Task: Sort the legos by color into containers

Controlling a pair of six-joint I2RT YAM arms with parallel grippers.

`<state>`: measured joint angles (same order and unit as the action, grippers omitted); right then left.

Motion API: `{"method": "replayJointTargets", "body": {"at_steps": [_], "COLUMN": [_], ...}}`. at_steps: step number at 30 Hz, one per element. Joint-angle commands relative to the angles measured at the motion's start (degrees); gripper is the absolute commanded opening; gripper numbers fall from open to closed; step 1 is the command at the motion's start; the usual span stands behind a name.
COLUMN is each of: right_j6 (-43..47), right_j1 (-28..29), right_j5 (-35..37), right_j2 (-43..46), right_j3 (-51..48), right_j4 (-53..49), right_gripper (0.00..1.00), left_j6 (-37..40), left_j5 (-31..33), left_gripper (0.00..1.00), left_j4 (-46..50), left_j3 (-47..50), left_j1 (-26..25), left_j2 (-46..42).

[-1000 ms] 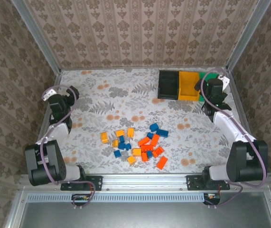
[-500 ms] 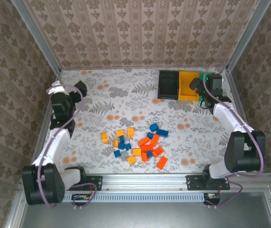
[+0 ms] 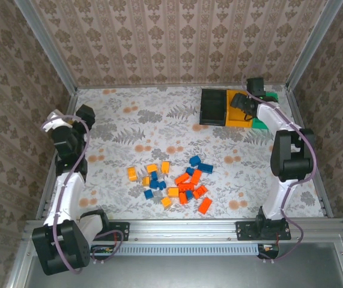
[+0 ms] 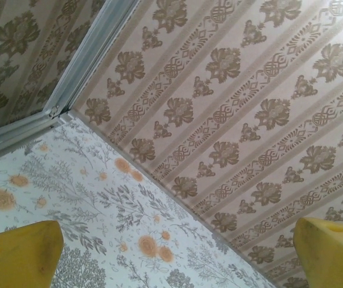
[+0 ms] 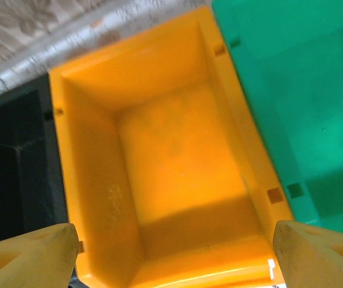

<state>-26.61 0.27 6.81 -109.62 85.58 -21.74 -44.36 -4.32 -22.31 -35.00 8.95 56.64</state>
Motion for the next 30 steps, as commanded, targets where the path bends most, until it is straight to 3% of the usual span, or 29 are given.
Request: {"method": "replayJointTargets", "body": {"at_steps": [1,10,21,30], "right_j6": [1.8,3.1,4.4,5.0], "right_j1": [-0.4,-1.7,-4.4,-4.2], "right_j5": [5.5,7.7,3.9,-0.5], "right_j2": [-1.2,-3.1,-12.7,-16.0], "right_j3": [2.8,4.2,13.8,15.7], "right_j4": [-4.2,-4.0,-10.6,-12.0], "right_gripper": [0.86,0.84,0.64,0.39], "left_j6": [-2.5,-6.0,1.9,2.2], "left_j5": [-4.9,-8.6,-7.5,-7.7], "left_gripper": [1.00,1.00,0.91,0.91], "left_j4": [3.5,3.9,14.3,15.6], "left_j3": [-2.4,-3.8,-8.6,-8.4], "left_j1": [0.5,0.1,-8.9,-12.7], "left_j2": [-0.4,4.0,6.0,7.3]}}
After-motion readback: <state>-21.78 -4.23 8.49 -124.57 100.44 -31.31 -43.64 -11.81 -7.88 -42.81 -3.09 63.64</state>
